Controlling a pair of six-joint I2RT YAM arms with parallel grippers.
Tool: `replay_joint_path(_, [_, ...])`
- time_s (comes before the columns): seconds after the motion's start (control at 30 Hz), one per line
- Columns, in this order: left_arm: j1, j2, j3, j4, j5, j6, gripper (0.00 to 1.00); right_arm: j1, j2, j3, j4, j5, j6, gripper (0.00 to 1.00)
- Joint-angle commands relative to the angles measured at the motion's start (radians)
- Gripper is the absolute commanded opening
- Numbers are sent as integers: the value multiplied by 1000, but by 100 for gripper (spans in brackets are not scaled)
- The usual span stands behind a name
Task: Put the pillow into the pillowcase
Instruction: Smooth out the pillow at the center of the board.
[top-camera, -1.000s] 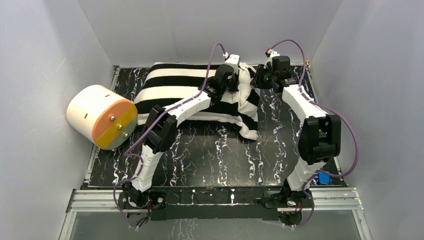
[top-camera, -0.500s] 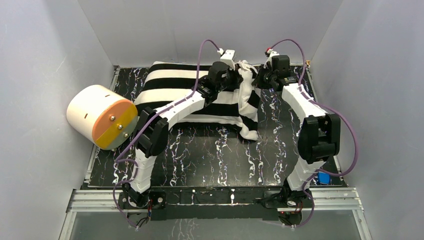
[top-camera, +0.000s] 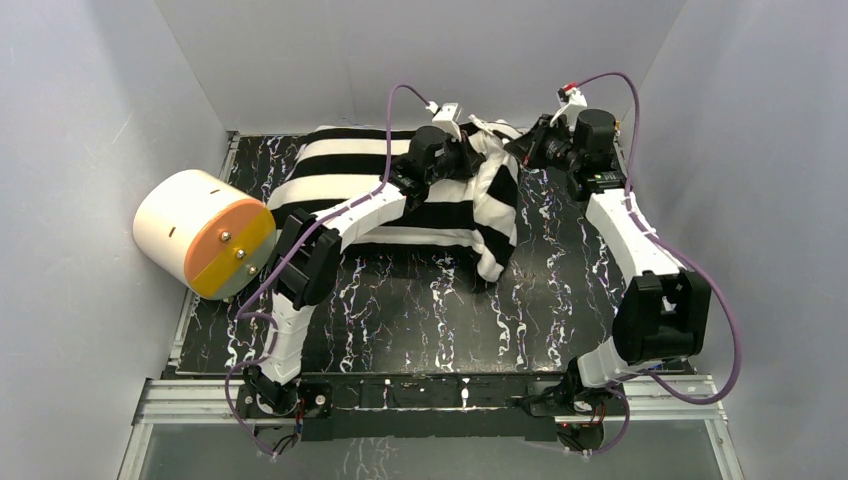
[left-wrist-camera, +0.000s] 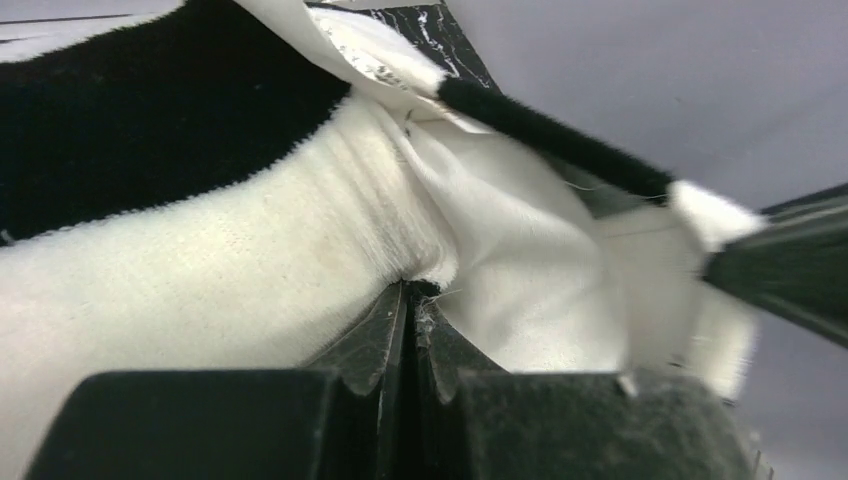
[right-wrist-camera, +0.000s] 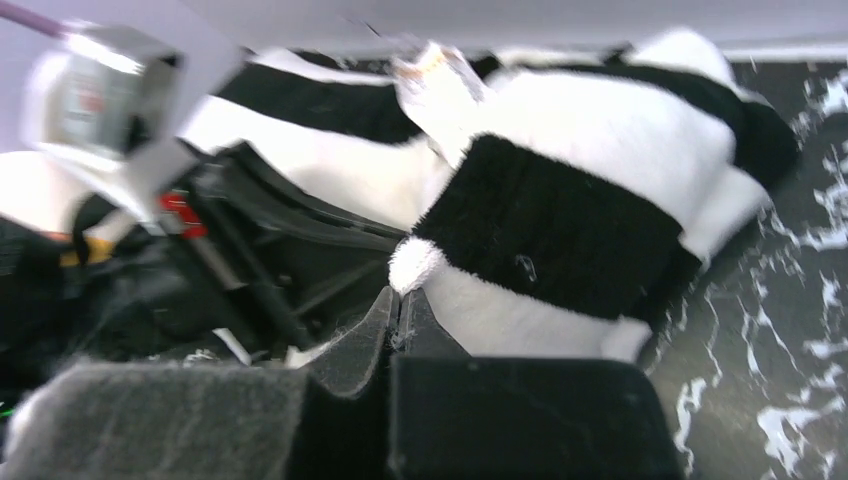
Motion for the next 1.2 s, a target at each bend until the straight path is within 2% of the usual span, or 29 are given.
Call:
replay_joint_path(0.0, [-26,13,33,11,68,-5,0,2,-112,-1,338,-203,131,0])
replay_joint_path(0.2, [-25,48,53,-35,50,9,0,0,-40,-67,543,-318,293,0])
replay_joint_path(0.33, [-24,15,-35,-11,40,-50,0,3,42,-118,540,-271,278,0])
replay_joint_path(0.43, [-16,-53,-80,38,64,-132,0,13,136,-211,613,-229,285,0])
replay_joint_path(0.57, [-16,-58,43,78,177,-220,0,66,282,-226,747,-251,345,0])
replay_joint_path(0.67, [-30,-1,141,75,241,-265,0,117,339,-205,759,-212,343,0])
replay_joint_path(0.8, [-66,17,143,118,279,-295,0,142,386,-217,813,-151,410,0])
replay_joint_path(0.93, [-101,11,181,130,281,-268,0,178,421,-173,705,-91,386,0])
replay_joint_path(1.03, [-107,-1,228,1,194,-146,0,185,409,-210,678,-55,387,0])
replay_joint_path(1.17, [-95,-16,221,-207,-100,58,0,170,300,-281,588,57,341,0])
